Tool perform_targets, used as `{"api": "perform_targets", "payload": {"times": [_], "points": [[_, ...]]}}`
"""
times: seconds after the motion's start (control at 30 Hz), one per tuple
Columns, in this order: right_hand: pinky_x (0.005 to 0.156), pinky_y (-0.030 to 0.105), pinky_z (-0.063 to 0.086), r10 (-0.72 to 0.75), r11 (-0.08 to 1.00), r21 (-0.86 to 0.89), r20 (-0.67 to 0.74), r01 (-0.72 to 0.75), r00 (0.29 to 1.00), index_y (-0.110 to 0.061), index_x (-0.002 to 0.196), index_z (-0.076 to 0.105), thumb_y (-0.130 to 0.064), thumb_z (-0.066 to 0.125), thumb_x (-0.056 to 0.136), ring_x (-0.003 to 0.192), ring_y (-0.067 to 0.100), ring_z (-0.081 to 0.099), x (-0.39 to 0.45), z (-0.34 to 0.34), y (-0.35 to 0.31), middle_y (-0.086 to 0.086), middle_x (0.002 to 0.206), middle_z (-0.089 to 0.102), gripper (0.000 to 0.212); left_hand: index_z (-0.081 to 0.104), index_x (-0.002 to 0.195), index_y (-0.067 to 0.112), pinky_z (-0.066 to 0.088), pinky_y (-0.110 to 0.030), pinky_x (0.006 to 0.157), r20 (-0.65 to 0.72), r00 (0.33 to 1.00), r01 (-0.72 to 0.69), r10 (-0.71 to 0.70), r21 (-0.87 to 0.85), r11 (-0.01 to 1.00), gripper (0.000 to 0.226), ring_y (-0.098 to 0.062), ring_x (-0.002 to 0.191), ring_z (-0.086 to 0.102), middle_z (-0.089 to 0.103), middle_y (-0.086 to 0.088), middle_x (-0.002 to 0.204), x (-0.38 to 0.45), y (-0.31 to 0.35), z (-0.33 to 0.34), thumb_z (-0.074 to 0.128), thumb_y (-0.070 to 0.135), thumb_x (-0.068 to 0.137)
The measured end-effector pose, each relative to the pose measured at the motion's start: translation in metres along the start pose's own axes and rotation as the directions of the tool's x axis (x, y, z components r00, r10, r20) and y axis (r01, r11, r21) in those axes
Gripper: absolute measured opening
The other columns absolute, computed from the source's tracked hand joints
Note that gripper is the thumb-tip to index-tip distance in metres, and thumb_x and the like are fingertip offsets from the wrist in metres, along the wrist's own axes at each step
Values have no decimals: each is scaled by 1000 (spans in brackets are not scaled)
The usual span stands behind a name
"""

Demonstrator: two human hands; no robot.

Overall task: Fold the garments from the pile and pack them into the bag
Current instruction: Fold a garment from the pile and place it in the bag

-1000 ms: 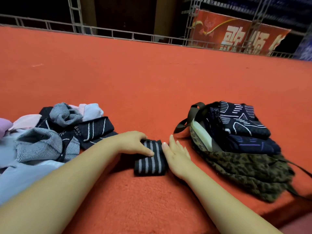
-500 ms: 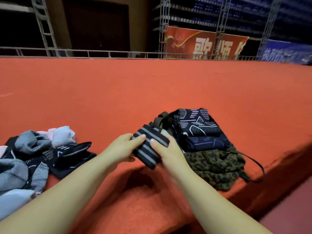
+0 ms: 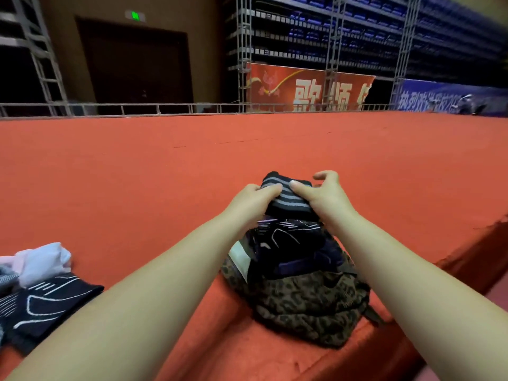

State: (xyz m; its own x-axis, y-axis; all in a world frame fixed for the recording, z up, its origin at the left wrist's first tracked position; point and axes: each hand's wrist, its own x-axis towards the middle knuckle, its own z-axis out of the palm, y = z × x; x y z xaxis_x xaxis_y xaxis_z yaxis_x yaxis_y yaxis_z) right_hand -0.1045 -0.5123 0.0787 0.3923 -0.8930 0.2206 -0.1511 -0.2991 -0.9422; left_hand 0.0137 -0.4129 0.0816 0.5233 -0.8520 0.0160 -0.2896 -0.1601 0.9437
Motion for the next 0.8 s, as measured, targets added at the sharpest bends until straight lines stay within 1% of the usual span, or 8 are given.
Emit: {"api": "perform_targets", "payload": {"times": [0.1,0.2,0.27,0.33,0.37,0.43,0.6,0.8], "points": [[85,36,47,-48,982,-183,38,54,998,-17,114,39,-39,73,79,98,26,58,23,-1,18,9,110,54,54,58,120,15,46,-39,91,-38,998,60,-51,291,955,65,-29,102,59,63,-10,116,29,-13,14,40,62,79],[91,35,42,-83,843,-515,165,157,983,-15,120,49,-43,62,87,112,29,53,34,8,50,12,122,55,46,35,142,31,31,-44,108,-146,986,149,-80,560,815,60,-34,133,33,37,-11,146,34,-40,27,35,58,89],[108,41,31,-42,725,-656,260,208,965,-26,135,45,-50,44,93,132,30,37,36,15,69,11,144,40,49,19,146,42,15,-46,114,-107,994,40,32,608,793,54,-29,144,11,15,-4,158,29,-52,35,31,52,94],[116,45,19,29,678,-705,309,209,950,-34,147,28,-50,30,98,143,28,18,38,19,79,8,157,20,51,14,147,45,5,-46,116,-46,996,-33,81,632,775,51,-25,146,-1,6,0,160,29,-61,39,26,48,97],[117,45,15,57,673,-712,321,202,945,-33,149,21,-49,27,99,145,27,13,40,18,82,7,159,15,54,15,147,44,4,-46,116,-27,998,-27,57,628,778,50,-25,146,-3,5,1,160,31,-63,39,25,48,98],[117,46,14,75,685,-705,323,187,944,-28,152,12,-49,26,98,146,28,13,42,17,83,9,159,15,59,14,148,42,4,-47,117,-8,1000,1,6,619,785,51,-26,147,-4,4,1,160,36,-64,40,22,49,97],[114,47,22,-58,741,-646,214,186,975,-20,151,19,-48,32,97,140,34,25,37,10,56,13,154,28,62,17,149,37,6,-45,118,-87,992,-28,87,531,847,57,-25,147,1,8,-1,160,36,-51,26,27,54,95],[112,45,22,-127,693,-672,246,263,961,-21,149,25,-48,33,98,141,31,23,13,20,17,9,154,29,58,29,146,28,12,-45,117,-121,988,-25,91,462,886,56,-24,145,11,20,-3,157,16,-52,-1,30,52,96]]}}
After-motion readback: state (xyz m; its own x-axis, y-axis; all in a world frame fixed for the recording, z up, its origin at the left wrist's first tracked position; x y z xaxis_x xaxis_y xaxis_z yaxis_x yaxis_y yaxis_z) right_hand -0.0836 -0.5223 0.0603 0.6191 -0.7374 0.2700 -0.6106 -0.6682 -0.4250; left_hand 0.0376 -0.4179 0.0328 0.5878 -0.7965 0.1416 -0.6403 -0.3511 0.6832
